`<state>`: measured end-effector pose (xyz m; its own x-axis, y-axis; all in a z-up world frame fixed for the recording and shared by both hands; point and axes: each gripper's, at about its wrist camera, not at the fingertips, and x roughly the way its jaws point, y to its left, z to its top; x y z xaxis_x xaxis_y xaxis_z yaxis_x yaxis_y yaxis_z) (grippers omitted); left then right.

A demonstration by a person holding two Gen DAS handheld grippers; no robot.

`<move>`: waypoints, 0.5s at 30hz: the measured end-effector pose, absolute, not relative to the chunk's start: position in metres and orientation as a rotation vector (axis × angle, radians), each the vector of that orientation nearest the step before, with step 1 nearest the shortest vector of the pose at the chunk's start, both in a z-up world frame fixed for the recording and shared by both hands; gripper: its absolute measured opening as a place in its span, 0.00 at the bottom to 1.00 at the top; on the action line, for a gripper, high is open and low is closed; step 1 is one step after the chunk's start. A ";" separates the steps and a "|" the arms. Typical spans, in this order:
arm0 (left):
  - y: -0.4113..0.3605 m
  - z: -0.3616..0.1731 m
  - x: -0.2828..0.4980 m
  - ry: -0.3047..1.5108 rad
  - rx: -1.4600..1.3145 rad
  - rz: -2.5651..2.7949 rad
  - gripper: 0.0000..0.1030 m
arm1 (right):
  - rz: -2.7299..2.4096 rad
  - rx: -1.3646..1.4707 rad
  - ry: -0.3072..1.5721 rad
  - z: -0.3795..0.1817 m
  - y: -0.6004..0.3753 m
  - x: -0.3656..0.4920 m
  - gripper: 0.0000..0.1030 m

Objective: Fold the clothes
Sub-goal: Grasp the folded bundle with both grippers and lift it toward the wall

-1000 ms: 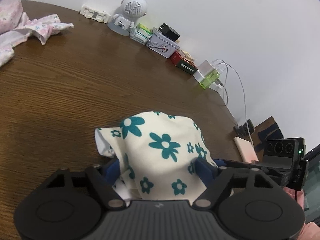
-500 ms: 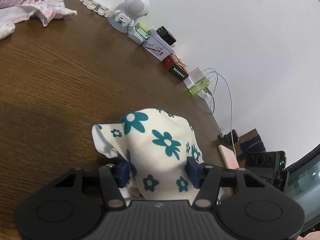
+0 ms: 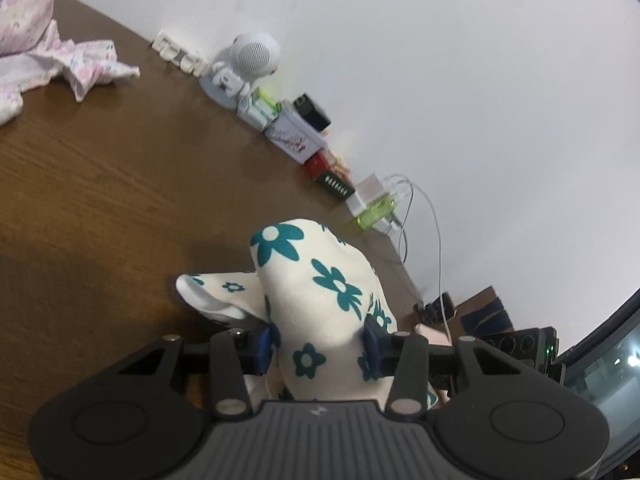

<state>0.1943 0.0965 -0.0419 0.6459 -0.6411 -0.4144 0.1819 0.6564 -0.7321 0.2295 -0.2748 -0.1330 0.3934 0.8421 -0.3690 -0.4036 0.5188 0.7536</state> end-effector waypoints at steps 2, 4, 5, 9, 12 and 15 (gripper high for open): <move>0.097 -0.042 0.194 0.718 -0.711 -0.511 0.41 | 0.854 0.618 0.814 -0.131 -0.272 0.231 0.42; 0.098 -0.040 0.196 0.709 -0.709 -0.506 0.41 | 0.854 0.623 0.812 -0.130 -0.271 0.233 0.42; 0.099 -0.038 0.197 0.703 -0.709 -0.503 0.41 | 0.853 0.626 0.808 -0.129 -0.269 0.234 0.43; 0.102 -0.025 0.213 0.658 -0.700 -0.497 0.41 | 0.853 0.623 0.767 -0.118 -0.263 0.245 0.42; 0.101 -0.009 0.241 0.617 -0.678 -0.492 0.41 | 0.839 0.630 0.720 -0.103 -0.258 0.266 0.42; 0.102 0.008 0.276 0.590 -0.660 -0.486 0.41 | 0.817 0.636 0.674 -0.090 -0.253 0.290 0.42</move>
